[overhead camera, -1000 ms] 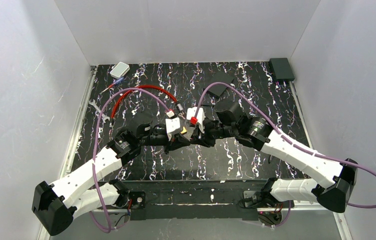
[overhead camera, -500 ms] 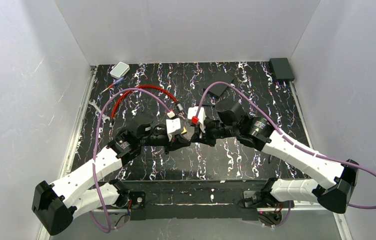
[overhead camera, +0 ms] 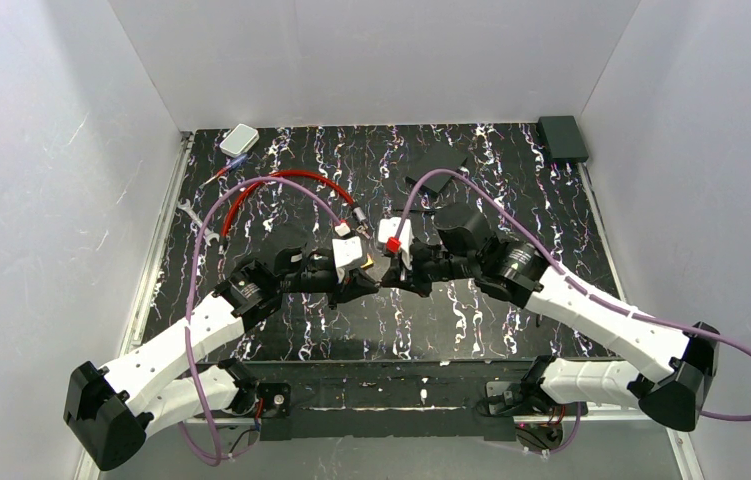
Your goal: Unlock with the key
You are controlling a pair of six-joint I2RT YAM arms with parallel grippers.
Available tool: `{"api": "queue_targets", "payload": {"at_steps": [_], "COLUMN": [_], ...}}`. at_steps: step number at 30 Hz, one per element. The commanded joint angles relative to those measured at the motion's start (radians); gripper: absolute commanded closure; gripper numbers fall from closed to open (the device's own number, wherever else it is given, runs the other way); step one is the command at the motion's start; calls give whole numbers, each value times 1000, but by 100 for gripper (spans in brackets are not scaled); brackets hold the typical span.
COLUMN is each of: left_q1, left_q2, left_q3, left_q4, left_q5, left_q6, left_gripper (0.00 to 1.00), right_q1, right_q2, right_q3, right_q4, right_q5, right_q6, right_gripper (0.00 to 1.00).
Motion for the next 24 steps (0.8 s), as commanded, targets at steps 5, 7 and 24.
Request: {"api": "queue_targets", "payload": {"at_steps": [5, 7, 24], "left_q1": [-5, -5, 16], "left_q2": [-40, -53, -28], "left_q3": [14, 6, 217], "left_q4": [0, 11, -78], "left_q5": [-34, -45, -299], "left_q6": [16, 6, -639], "left_gripper": [58, 44, 20], "right_q1": [3, 3, 3], "right_q2": [-105, -130, -349], "right_q3": [-101, -126, -393], "right_q4": [141, 173, 610], "right_q5": [59, 90, 274], "right_q6": [68, 85, 17], "right_gripper": [99, 99, 99]}}
